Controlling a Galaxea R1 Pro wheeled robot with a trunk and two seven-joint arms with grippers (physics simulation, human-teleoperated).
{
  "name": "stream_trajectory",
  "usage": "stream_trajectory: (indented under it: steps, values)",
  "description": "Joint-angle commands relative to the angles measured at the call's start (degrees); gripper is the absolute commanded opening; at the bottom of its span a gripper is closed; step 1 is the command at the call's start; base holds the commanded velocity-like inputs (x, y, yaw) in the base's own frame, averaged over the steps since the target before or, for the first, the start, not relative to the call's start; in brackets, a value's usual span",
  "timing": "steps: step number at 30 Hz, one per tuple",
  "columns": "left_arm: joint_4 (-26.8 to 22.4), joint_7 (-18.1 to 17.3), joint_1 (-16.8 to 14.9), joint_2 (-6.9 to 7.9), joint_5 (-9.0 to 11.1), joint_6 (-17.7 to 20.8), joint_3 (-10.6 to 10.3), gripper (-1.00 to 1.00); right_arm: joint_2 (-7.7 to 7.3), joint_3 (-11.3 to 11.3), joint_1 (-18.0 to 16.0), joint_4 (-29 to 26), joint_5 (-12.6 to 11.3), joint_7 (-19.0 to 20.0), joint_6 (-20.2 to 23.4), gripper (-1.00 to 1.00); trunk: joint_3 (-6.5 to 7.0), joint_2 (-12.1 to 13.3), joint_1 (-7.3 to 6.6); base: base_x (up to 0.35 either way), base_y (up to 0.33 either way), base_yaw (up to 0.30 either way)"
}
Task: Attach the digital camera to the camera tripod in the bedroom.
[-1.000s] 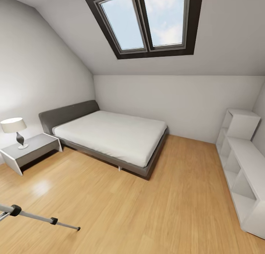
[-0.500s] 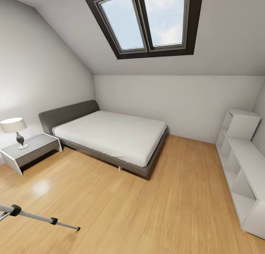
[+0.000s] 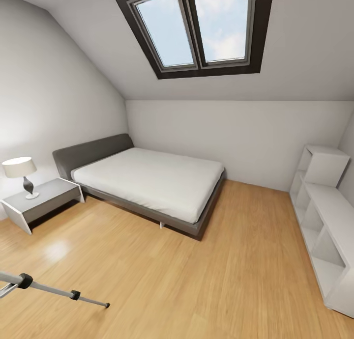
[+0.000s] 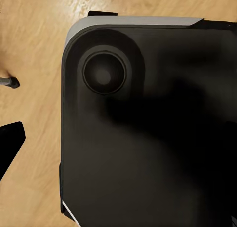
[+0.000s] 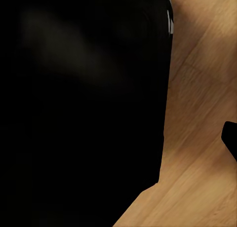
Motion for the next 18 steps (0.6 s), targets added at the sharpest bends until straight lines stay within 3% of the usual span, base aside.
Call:
stream_trajectory:
  steps: [1, 13, 18]
  values:
    - [0.0, 0.0, 0.0, -0.01, 0.4, -0.1, 0.0, 1.0, 0.0, 0.0, 0.0, 0.0, 0.0, 0.0, 0.0, 1.0, -0.04, 0.0, 0.0, 0.0, 0.011, 0.0]
    - [0.0, 0.0, 0.0, -0.01, 0.4, -0.1, 0.0, 1.0, 0.0, 0.0, 0.0, 0.0, 0.0, 0.0, 0.0, 1.0, -0.04, 0.0, 0.0, 0.0, 0.003, 0.0]
    - [0.0, 0.0, 0.0, -0.01, 0.4, -0.1, 0.0, 1.0, 0.0, 0.0, 0.0, 0.0, 0.0, 0.0, 0.0, 1.0, -0.04, 0.0, 0.0, 0.0, 0.11, 0.0]
